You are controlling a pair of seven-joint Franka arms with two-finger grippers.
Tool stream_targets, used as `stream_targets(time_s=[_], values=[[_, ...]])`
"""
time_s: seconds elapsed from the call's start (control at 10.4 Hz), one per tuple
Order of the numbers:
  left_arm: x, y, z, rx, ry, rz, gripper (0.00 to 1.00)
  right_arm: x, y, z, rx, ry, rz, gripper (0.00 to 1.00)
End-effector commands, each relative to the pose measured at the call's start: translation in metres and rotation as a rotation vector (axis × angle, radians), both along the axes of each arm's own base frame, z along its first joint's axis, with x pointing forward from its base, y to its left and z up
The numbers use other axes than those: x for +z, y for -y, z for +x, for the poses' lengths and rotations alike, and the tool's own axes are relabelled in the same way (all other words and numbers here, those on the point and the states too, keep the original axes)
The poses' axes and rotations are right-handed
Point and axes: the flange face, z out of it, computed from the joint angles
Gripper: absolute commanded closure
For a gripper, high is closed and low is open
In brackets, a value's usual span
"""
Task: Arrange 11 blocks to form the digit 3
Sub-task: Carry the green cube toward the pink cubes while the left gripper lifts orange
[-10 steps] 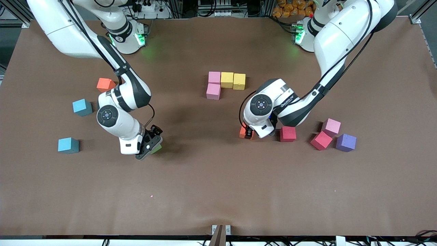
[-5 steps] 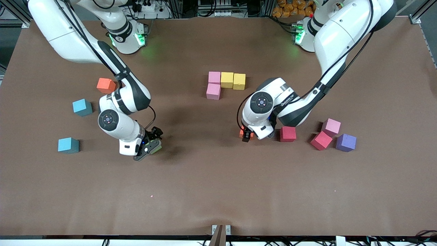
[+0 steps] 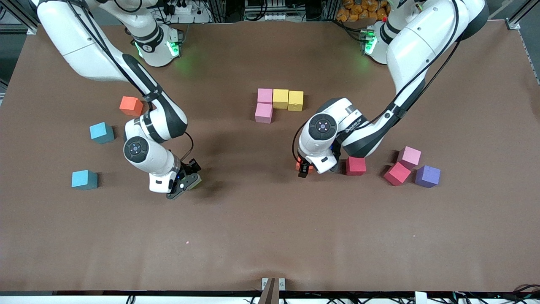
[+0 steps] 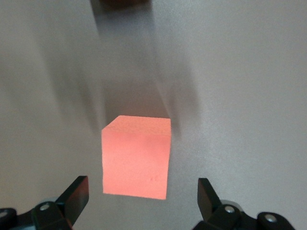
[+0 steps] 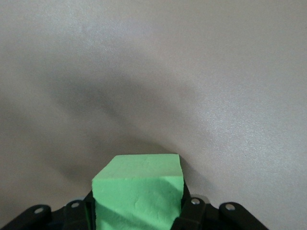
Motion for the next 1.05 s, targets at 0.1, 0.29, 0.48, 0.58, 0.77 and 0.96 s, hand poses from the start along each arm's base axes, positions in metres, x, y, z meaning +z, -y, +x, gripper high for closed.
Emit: stream_targets(time_s=[0.1, 0.29, 0.48, 0.58, 0.77, 0.96], values=[[-0.015, 0.004, -0.005, -0.030, 0.012, 0.016, 0.00, 0.029, -0.040, -0.008, -0.109, -0.003, -0.005, 0.76], [-0.023, 0.004, -0.007, -0.039, 0.008, 0.026, 0.00, 0.036, -0.089, -0.023, -0.240, -0.015, 0.003, 0.76], [-0.025, 0.003, -0.009, -0.042, 0.003, 0.029, 0.00, 0.046, -0.143, -0.049, -0.436, -0.028, 0.009, 0.75], [-0.029, 0.002, -0.010, -0.046, 0.001, 0.032, 0.00, 0.048, -0.170, -0.064, -0.534, -0.032, 0.010, 0.75], [-0.037, 0.002, -0.010, -0.057, 0.002, 0.041, 0.00, 0.052, -0.202, -0.090, -0.659, -0.048, 0.011, 0.75], [-0.041, -0.005, -0.006, -0.050, -0.001, 0.049, 0.00, 0.044, -0.214, -0.110, -0.754, -0.076, 0.014, 0.75]])
